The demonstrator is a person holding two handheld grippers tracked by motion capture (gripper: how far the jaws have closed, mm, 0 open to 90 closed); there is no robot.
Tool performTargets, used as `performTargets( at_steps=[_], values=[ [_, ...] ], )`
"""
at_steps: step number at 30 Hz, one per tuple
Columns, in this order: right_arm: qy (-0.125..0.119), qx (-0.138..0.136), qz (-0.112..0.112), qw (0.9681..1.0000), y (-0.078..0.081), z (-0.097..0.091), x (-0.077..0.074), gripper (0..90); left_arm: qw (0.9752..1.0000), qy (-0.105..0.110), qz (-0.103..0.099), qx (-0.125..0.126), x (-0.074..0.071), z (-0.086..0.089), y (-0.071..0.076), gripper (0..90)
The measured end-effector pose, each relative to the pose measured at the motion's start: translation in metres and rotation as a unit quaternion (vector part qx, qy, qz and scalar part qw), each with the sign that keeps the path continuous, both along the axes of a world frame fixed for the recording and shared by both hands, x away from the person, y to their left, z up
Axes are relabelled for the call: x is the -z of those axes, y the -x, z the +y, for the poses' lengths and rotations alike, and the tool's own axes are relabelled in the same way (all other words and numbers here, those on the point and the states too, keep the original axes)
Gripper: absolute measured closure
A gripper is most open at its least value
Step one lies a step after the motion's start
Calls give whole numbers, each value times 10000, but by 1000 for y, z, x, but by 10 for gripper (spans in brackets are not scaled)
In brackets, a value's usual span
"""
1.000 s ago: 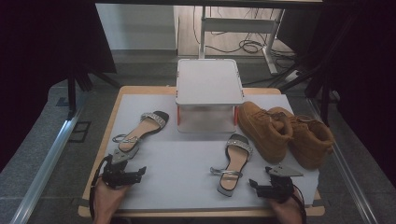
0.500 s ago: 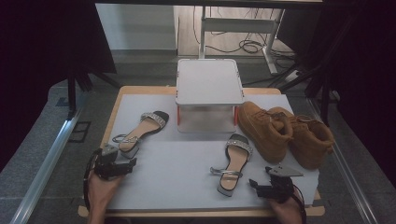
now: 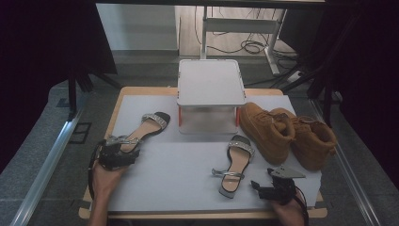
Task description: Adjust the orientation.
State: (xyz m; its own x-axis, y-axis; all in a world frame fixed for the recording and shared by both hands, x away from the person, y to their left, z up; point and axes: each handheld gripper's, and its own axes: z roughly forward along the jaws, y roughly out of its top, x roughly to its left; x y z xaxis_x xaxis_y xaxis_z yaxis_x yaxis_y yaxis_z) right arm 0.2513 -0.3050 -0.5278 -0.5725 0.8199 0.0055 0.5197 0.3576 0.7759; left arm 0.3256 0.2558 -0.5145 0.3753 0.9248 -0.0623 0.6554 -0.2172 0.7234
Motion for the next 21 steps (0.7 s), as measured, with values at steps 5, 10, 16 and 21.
performTargets(
  at_steps=[5, 10, 16, 21],
  values=[
    [0, 0, 0, 10000, 0, 0, 0, 151, 9999, 7, 33, 97, 3, -1, -9, 252],
    [0, 0, 1, 10000, 0, 0, 0, 151, 9999, 20, 86, 144, 5, -1, -16, 306],
    [-1, 2, 1, 10000, 0, 0, 0, 151, 9996, 44, 86, 267, 4, -4, -22, 367],
    [-1, -1, -2, 10000, 0, 0, 0, 151, 9996, 41, 88, 279, 2, -6, -28, 355]
  ],
)
